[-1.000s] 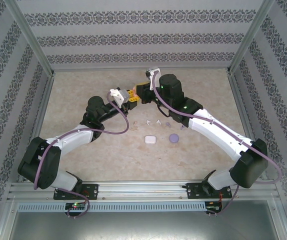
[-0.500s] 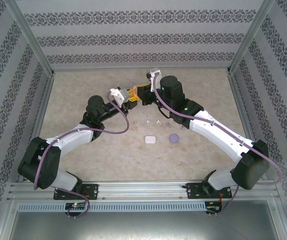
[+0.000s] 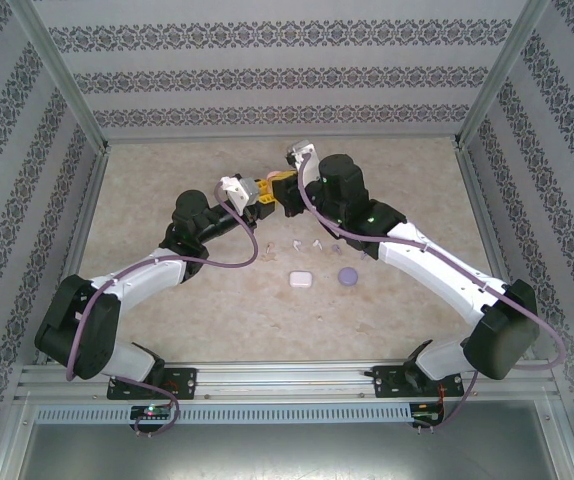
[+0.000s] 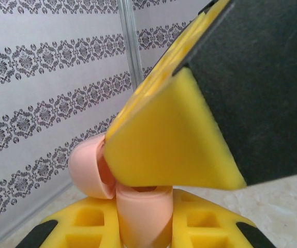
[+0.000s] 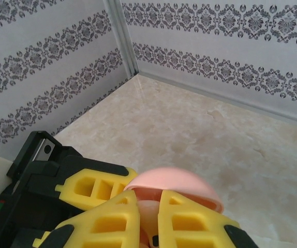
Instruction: Insert the wireless bluetooth earbuds into the charging case
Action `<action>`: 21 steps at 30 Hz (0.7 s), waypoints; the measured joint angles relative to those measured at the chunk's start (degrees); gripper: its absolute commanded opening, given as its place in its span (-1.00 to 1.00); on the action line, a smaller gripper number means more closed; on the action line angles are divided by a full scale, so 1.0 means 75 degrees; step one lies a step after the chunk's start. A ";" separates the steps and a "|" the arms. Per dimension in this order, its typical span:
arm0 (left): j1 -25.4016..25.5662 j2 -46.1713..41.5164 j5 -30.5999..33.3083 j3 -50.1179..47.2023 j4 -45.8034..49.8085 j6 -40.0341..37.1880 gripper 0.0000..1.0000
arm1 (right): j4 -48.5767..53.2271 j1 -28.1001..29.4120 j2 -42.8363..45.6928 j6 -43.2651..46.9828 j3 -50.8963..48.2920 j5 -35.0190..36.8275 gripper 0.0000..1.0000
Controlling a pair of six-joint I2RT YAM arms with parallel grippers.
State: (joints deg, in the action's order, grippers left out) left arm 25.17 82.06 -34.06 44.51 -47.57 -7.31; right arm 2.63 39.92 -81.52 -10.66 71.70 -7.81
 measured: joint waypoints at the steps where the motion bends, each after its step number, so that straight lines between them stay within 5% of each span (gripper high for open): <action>1: 0.0000 -0.0003 0.0000 0.0000 0.0000 0.0000 -1.00 | 0.0015 0.0000 0.0000 0.0029 0.0000 -0.0003 -0.68; 5: 0.0000 -0.0003 0.0003 0.0003 0.0006 0.0000 -1.00 | 0.0082 0.0000 -0.0029 -0.0017 0.0006 -0.0032 -0.11; 9: 0.0000 -0.0006 0.0061 0.0003 0.0000 0.0000 -1.00 | 0.0219 -0.0015 -0.0026 -0.0356 0.0102 -0.0093 0.24; 21: 0.0000 -0.0388 0.0545 -0.0277 -0.0192 -0.0064 -1.00 | 0.0839 -0.0612 0.1192 -0.2136 0.0350 0.0143 0.39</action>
State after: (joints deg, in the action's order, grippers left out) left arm 25.17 79.15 -29.98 42.44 -49.01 -7.79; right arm 8.93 35.33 -72.58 -26.68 74.32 -6.74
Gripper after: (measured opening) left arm 0.198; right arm 0.698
